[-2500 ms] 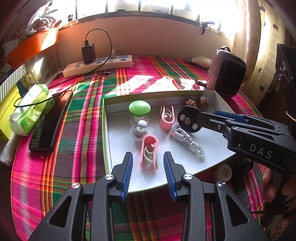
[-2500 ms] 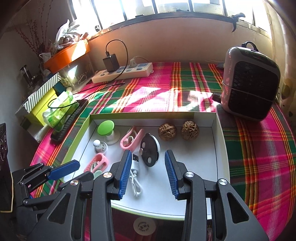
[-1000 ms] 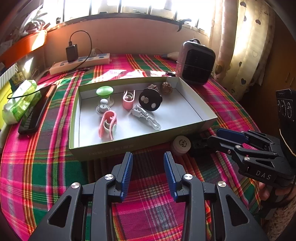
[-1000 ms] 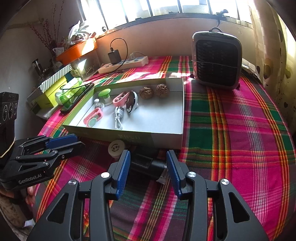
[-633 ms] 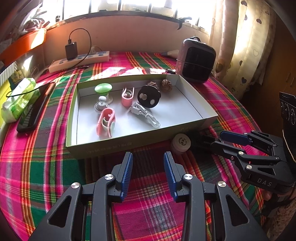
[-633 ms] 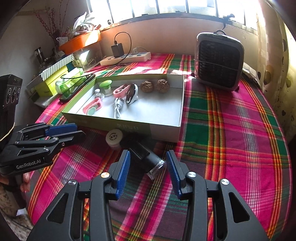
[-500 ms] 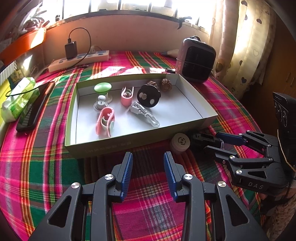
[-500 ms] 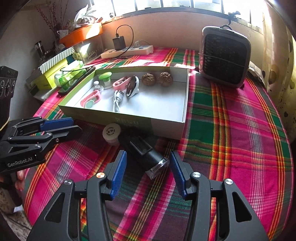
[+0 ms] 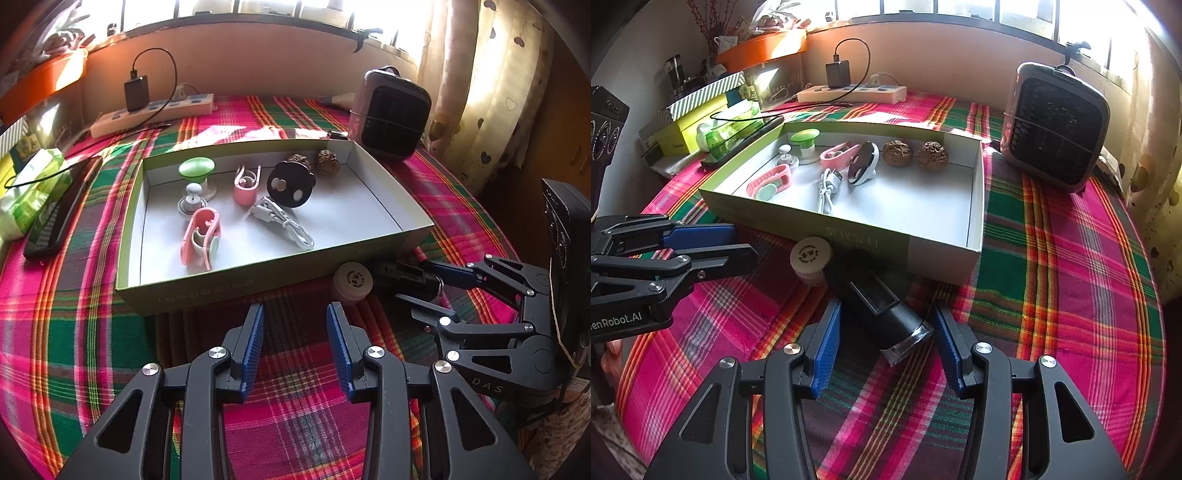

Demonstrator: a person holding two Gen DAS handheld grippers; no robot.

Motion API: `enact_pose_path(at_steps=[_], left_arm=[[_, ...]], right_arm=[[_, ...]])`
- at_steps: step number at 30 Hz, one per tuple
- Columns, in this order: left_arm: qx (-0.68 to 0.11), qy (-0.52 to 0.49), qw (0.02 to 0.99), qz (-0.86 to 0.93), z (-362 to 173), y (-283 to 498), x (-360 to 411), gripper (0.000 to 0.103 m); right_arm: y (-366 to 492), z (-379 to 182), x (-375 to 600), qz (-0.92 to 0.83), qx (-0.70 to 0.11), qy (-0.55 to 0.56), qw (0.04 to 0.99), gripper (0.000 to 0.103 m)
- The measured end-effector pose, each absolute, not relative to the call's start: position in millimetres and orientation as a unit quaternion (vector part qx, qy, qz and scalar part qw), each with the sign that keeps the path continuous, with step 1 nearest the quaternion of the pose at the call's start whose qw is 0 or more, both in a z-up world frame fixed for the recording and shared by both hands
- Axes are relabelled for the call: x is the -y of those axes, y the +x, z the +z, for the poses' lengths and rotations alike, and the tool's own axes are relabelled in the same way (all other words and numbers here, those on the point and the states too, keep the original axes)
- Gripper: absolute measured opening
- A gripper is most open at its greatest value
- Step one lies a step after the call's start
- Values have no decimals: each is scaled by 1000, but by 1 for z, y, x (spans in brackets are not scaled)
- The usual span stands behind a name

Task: Organize objects
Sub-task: 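Move the right tool to the black cylindrical device while the left tool approaches the white round tin, then close the right tool on the black cylinder while the left tool grasps the white tin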

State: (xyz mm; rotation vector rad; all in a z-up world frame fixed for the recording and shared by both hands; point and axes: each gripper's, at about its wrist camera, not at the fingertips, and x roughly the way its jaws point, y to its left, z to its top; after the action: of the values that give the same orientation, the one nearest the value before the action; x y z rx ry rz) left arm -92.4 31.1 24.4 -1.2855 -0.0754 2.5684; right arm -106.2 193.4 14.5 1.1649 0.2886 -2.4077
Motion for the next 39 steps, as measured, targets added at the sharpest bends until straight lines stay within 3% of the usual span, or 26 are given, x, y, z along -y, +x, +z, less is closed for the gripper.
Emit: enact_pose_path(at_steps=[11, 16, 39], left_arm=[[27, -446, 153, 881, 23, -96, -42, 33], [25, -443, 167, 880, 24, -99, -50, 38], [-15, -446, 145, 883, 13, -117, -83, 38]], right_arm=[[-93, 16, -200, -878, -106, 415, 213, 30], [-86, 16, -207, -880, -101, 417, 204, 29], [-69, 16, -230, -889, -88, 421, 158, 29]])
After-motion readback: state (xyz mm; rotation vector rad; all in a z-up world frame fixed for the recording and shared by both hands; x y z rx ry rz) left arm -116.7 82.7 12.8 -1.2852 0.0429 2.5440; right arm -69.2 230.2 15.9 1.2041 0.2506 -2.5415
